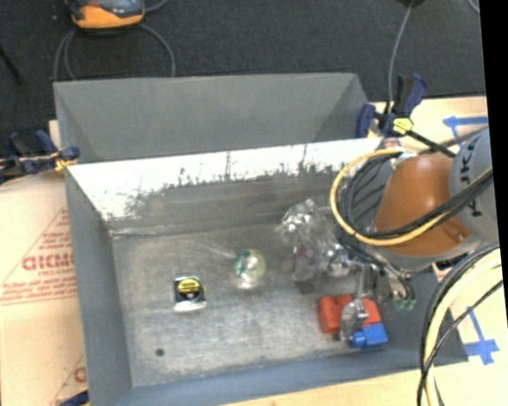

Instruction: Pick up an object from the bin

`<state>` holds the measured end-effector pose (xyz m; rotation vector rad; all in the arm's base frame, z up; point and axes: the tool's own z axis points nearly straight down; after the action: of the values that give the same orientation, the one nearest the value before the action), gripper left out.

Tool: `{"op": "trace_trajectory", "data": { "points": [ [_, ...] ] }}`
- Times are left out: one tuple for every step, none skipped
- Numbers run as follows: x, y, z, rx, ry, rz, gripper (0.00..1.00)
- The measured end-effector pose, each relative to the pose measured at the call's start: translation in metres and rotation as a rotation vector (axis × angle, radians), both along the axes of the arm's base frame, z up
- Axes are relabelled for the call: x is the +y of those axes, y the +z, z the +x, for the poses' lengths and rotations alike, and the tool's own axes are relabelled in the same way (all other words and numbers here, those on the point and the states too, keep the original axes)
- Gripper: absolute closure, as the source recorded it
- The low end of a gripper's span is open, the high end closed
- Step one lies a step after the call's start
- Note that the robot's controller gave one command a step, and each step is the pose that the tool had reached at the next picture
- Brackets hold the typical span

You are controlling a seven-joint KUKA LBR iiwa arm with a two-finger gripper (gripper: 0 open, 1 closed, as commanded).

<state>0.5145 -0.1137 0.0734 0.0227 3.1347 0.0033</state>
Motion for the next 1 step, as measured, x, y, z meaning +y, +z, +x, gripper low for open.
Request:
{"op": "trace_trajectory", "data": {
  "points": [
    [0.0005,0.0028,0.0023,-0.01,0.0,-0.002,1.0]
  ]
}}
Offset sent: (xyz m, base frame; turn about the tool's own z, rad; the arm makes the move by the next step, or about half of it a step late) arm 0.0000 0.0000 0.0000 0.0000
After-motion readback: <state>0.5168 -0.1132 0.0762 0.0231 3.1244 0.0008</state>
